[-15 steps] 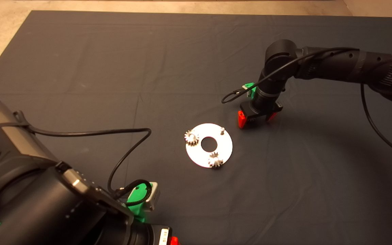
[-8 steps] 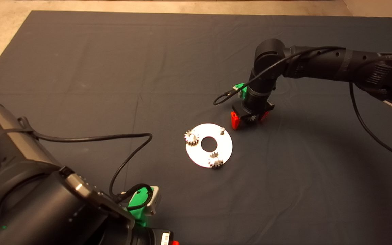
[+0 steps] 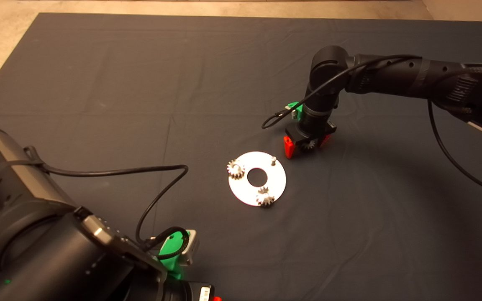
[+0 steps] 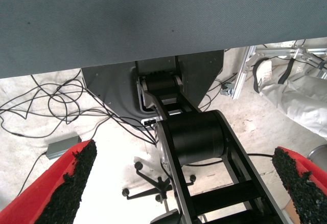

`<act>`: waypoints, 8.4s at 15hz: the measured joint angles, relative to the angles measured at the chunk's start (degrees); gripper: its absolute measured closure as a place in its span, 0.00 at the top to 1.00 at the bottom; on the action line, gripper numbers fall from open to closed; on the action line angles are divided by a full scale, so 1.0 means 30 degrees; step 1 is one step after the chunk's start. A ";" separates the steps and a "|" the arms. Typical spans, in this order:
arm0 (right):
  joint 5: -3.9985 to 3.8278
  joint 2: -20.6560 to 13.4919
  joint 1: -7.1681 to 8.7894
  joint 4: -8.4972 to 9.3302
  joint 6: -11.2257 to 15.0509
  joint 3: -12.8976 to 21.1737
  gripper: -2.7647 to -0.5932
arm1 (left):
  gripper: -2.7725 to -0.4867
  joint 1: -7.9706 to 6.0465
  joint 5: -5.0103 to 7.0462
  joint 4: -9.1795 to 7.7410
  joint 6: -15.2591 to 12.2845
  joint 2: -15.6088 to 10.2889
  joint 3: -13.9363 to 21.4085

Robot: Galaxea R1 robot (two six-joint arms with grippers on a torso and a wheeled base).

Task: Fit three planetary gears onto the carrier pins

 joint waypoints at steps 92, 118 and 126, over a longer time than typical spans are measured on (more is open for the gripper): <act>0.0240 0.3027 0.1556 0.1662 -0.0975 0.1158 0.22 | 0.87 0.0423 0.0000 0.0028 0.0016 -0.0007 -0.0002; 0.0223 0.2901 0.0816 0.0983 -0.0983 0.2459 0.22 | 0.87 0.0423 0.0000 0.0037 0.0037 -0.0045 -0.0089; 0.0223 0.2893 0.0833 0.0256 -0.1304 0.2451 0.22 | 0.87 0.0423 0.0000 0.0037 0.0045 -0.0045 -0.0199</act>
